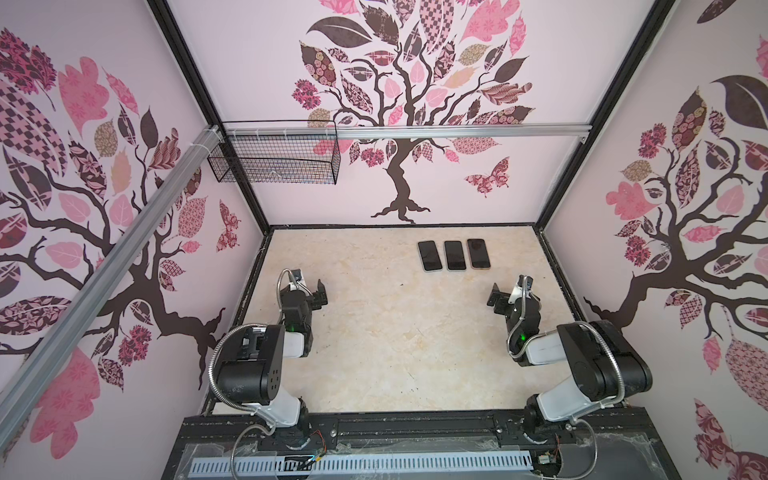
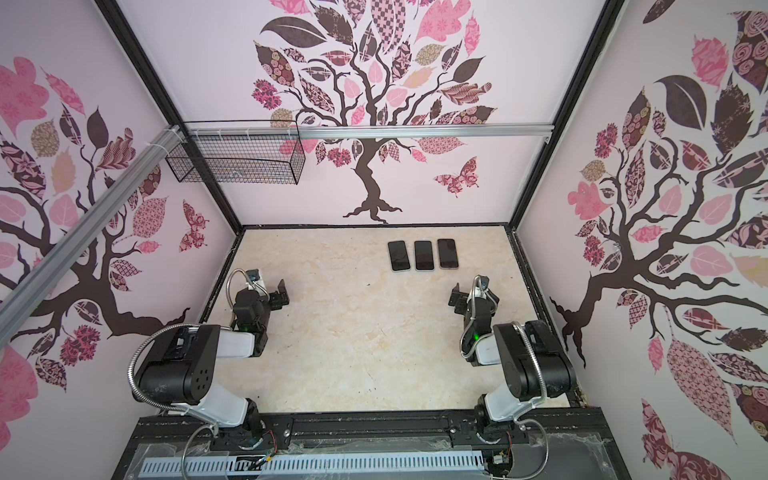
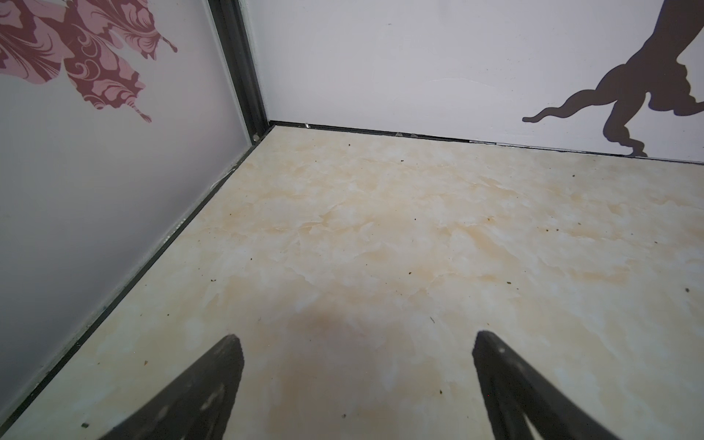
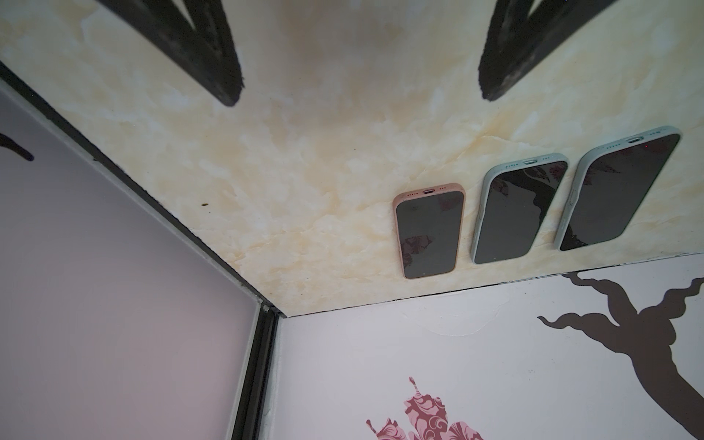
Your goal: Put the phone into the phone case
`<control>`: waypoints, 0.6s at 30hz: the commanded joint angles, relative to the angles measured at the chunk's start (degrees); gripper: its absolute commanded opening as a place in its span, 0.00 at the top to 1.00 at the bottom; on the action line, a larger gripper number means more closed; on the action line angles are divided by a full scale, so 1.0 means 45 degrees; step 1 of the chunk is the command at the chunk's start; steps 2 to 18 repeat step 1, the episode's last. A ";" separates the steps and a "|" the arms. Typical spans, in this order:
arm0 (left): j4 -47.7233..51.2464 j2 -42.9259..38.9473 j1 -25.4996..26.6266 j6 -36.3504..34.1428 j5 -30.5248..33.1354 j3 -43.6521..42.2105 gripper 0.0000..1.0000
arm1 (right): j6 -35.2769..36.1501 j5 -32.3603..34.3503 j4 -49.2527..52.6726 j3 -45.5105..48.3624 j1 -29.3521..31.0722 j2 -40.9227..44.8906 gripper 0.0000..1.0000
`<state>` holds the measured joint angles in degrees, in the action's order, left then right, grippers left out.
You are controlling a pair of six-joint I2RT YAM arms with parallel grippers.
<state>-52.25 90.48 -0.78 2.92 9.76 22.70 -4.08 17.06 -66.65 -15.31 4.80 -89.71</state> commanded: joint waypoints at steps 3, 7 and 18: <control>-0.0516 0.0063 -0.0029 -0.0140 -0.0094 -0.0319 0.03 | 0.0102 -0.0049 -0.0338 -0.0076 -0.0036 -0.0001 0.00; -0.0516 0.0063 -0.0029 -0.0140 -0.0094 -0.0319 0.03 | 0.0102 -0.0049 -0.0338 -0.0076 -0.0036 -0.0001 0.00; -0.0516 0.0063 -0.0029 -0.0140 -0.0094 -0.0319 0.03 | 0.0102 -0.0049 -0.0338 -0.0076 -0.0036 -0.0001 0.00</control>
